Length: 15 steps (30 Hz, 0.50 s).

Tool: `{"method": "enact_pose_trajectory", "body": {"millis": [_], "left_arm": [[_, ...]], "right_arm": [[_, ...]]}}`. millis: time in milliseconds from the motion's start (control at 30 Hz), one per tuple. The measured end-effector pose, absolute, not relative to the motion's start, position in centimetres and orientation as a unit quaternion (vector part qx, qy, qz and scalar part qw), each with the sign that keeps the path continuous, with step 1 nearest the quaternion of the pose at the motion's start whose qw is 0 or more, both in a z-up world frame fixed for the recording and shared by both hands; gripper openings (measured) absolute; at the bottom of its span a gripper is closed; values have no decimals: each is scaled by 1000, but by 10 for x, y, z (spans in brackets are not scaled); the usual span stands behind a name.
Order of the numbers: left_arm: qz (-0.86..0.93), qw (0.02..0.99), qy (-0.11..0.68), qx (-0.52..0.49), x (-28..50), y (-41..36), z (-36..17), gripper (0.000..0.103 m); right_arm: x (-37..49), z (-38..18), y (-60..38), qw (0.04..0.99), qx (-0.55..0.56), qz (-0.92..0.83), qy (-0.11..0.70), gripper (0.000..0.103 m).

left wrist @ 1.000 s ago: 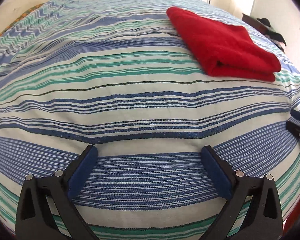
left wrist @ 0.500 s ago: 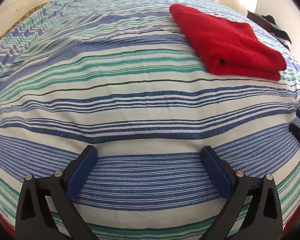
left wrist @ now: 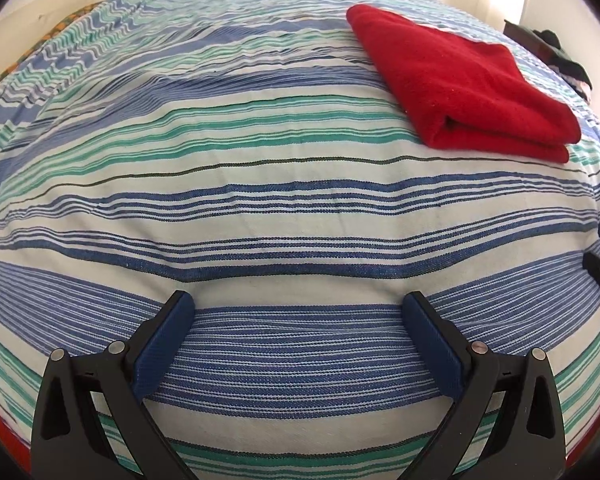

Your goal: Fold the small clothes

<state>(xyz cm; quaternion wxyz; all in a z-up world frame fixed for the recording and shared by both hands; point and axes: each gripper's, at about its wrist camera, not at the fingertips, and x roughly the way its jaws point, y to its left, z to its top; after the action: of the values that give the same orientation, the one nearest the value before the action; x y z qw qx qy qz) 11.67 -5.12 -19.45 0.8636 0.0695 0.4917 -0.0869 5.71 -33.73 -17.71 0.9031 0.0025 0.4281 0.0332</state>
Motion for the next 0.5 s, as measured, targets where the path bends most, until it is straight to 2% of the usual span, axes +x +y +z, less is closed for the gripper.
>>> {"method": "enact_pose_trajectory", "body": {"millis": [500], "left_arm": [[-92, 859, 499, 69, 119, -51, -191, 102]], "right_arm": [[58, -177, -338, 901, 5, 37, 432, 93]]}}
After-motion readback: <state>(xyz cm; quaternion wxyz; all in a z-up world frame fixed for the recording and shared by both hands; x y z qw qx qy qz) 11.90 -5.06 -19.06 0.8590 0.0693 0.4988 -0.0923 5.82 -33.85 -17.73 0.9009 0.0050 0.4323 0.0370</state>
